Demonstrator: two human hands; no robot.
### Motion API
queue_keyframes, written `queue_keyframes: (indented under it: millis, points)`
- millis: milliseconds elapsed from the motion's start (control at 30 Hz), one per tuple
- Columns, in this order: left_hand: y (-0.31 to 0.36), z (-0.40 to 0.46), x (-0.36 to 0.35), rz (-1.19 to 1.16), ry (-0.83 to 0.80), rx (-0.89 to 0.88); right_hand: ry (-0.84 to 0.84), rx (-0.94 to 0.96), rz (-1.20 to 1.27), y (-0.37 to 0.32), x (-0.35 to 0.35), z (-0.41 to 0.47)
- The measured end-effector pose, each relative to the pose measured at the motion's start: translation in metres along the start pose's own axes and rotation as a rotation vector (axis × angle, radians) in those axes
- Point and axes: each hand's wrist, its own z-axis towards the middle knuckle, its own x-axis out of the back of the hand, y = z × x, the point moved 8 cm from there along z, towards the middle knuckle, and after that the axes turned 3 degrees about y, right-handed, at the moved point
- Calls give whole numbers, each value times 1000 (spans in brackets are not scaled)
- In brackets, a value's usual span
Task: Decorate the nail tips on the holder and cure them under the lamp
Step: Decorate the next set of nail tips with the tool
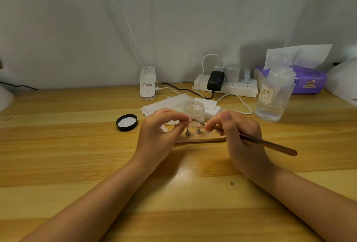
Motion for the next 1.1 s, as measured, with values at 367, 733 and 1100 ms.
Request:
queue_keyframes:
  millis: [367, 733, 1100]
  points:
    - [0, 0, 0, 9, 7, 3, -20, -37, 49, 0, -2, -2]
    - [0, 0, 0, 10, -2, 6, -36, -85, 62, 3, -6, -2]
    - [1, 0, -1, 10, -3, 2, -52, -155, 86, 7, -7, 0]
